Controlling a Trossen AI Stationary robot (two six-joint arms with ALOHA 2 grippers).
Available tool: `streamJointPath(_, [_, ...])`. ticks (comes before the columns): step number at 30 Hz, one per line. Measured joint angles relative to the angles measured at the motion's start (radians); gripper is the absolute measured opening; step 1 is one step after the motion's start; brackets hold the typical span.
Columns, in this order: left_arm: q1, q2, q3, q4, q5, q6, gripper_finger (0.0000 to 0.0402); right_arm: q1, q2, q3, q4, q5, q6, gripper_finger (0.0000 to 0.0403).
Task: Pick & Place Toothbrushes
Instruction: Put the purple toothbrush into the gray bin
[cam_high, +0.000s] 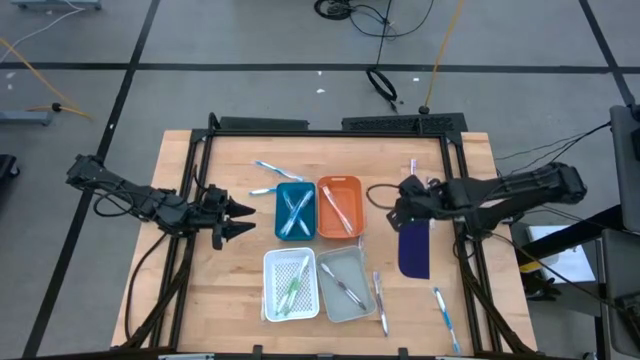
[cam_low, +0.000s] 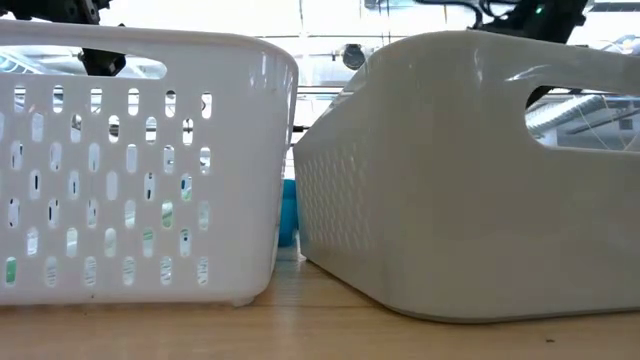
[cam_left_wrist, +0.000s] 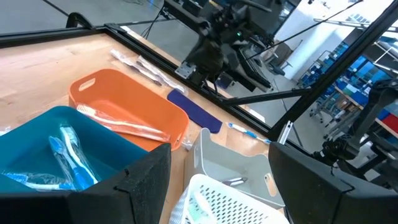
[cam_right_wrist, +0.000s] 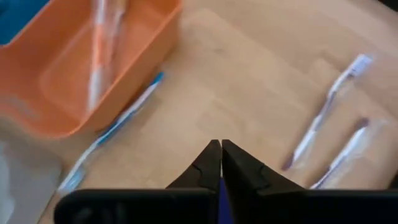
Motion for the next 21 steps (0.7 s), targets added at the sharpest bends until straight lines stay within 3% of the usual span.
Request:
streamJointPath(6, [0.0, 0.0, 0.0, 0.0, 0.0, 0.0, 0.0271, -0.104, -0.017, -0.047, -0.005, -0.002, -0.055, 0.0039])
streamJointPath(21, [0.0, 0.0, 0.0, 0.0, 0.0, 0.0, 0.0271, -0.418, -0.041, -0.145, 0.053, -0.112, -0.103, 0.0185])
